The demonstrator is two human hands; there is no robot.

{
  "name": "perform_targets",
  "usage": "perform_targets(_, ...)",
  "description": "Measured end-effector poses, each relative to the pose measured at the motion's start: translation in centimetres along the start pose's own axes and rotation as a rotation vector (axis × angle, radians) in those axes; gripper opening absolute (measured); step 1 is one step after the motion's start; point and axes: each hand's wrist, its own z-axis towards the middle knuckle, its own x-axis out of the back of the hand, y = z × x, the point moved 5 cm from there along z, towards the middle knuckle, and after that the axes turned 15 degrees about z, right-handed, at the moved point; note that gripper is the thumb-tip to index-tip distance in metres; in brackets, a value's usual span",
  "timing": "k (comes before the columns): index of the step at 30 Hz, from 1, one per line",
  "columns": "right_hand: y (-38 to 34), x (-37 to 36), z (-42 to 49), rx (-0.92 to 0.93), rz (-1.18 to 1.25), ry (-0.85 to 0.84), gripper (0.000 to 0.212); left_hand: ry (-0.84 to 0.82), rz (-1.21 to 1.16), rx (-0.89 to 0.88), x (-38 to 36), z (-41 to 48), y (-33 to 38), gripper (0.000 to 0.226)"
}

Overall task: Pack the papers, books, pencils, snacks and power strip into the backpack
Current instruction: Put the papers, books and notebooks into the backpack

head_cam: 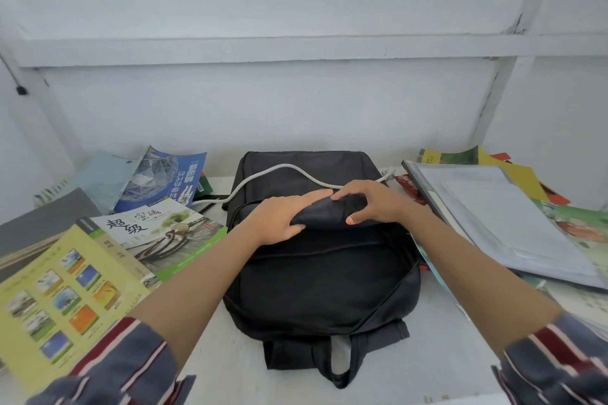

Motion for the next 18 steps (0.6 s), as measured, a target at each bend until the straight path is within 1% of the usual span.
perform_targets(4,0.2,0.1,-0.1,0.008,0.021,0.002,0.047,-0.011,0.074,-0.091,-1.0,-0.6,0.4,0.056)
perform_targets(7,0.4,0.1,-0.2,-0.002,0.045,-0.010,0.046,-0.024,0.067,-0.058,-1.2,-0.7,0.3,0.042)
perform_targets(18,1.1,0.0,0.4,-0.016,0.065,-0.007,0.047,-0.102,-0.071,0.059,-0.5,0.3,-0.3,0.044)
